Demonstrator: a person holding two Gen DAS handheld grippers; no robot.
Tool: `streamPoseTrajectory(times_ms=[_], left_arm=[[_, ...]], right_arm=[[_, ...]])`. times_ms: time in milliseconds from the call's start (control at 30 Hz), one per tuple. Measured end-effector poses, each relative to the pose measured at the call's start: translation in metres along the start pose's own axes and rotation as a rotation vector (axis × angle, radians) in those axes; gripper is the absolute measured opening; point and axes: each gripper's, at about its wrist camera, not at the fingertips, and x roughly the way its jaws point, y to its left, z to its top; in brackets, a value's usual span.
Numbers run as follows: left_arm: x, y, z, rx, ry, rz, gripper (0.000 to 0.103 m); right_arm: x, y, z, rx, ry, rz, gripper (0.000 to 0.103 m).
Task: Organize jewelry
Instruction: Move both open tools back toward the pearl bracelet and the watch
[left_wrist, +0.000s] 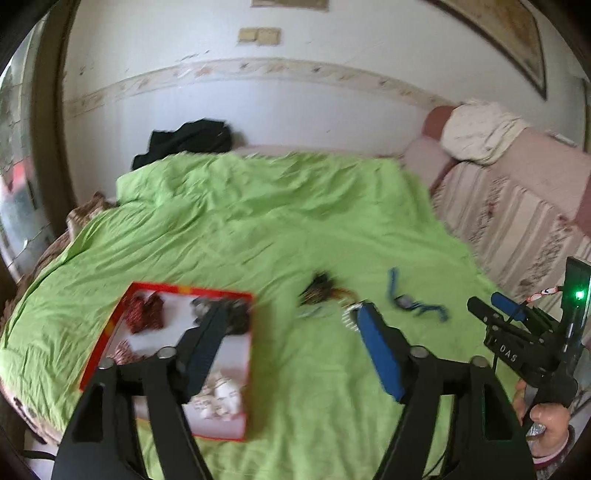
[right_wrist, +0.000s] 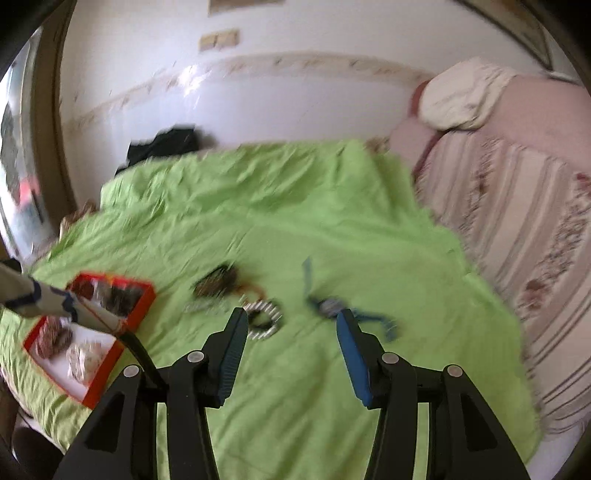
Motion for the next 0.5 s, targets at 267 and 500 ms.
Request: streamPoseTrajectory(times_ms=[267, 500], left_arm=[[0.001, -0.044, 0.060, 0.051, -0.026, -0.051, 0.077], [0.061, -0.055, 0.076, 0.098, -0.004, -0.067, 0.082]], right_arm=[[-0.039, -0.038, 0.060, -0.005, -0.114, -0.030, 0.067], [0.025, -0.062, 0.046, 0.041, 0.019, -0.004, 0.070]])
